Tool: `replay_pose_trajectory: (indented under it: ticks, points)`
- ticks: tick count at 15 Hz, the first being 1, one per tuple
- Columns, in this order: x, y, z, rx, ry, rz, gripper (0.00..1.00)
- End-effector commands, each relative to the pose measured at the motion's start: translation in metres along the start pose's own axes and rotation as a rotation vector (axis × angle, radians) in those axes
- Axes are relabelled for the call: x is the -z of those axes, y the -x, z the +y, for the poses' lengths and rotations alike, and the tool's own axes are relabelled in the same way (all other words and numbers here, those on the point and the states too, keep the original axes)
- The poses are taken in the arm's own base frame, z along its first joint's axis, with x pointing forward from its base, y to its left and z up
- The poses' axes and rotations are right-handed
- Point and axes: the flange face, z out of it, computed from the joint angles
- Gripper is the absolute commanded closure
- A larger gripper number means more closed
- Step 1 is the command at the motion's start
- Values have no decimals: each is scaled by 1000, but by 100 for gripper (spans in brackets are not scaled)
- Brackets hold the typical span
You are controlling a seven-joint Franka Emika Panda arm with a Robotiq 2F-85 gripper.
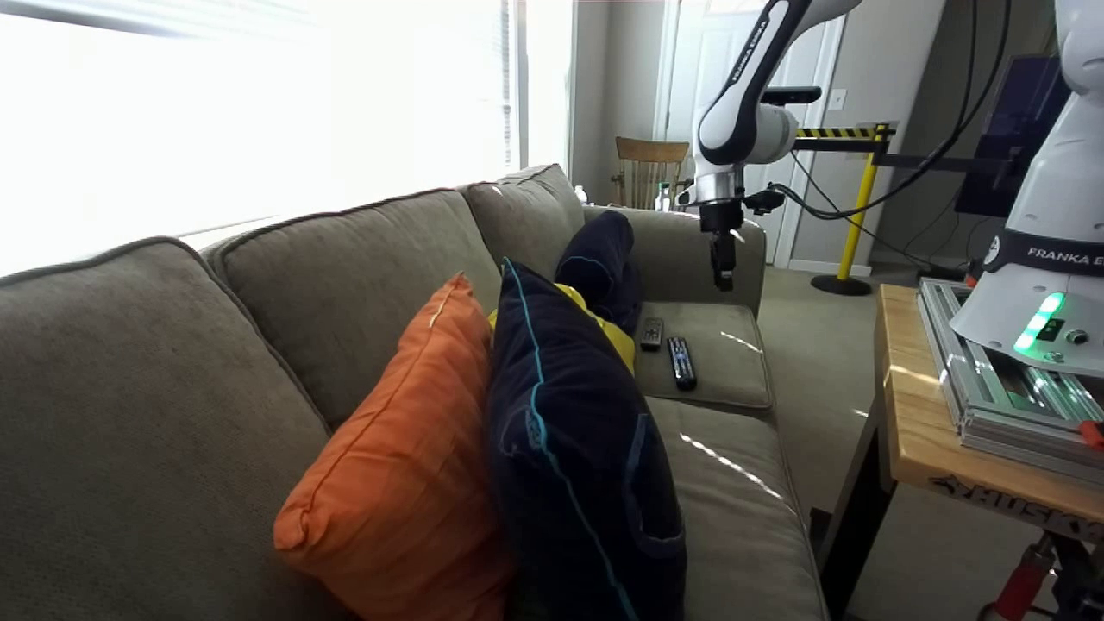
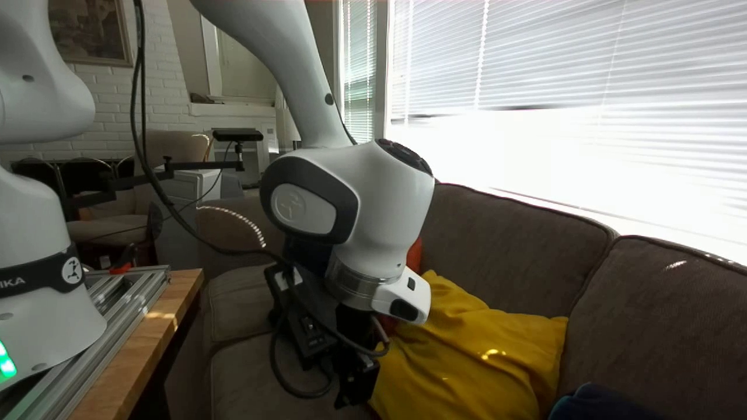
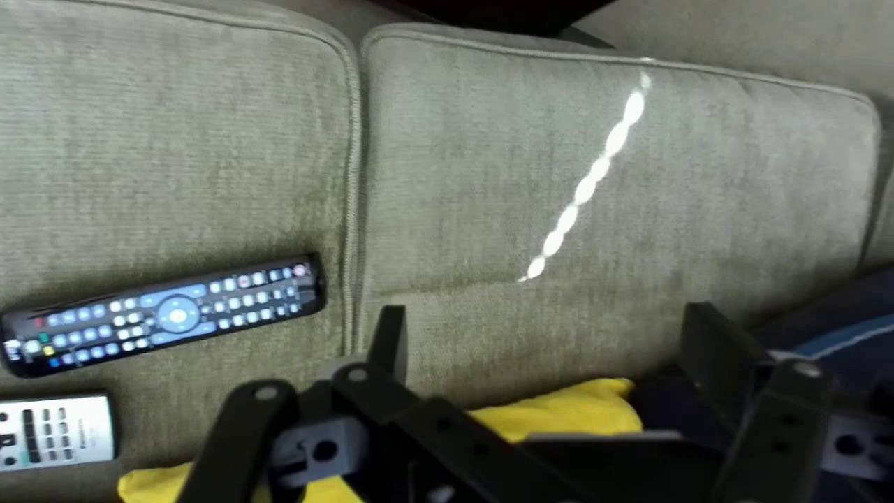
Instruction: Move the remote to the right
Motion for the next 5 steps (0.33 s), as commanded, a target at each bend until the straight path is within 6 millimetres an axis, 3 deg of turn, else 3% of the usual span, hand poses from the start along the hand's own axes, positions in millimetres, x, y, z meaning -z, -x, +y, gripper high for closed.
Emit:
replay_pose_trajectory:
  ticks: [1, 5]
  points:
    - [2, 0, -4, -33, -49, 4, 0]
    - [8, -2, -12, -61, -99, 2, 0]
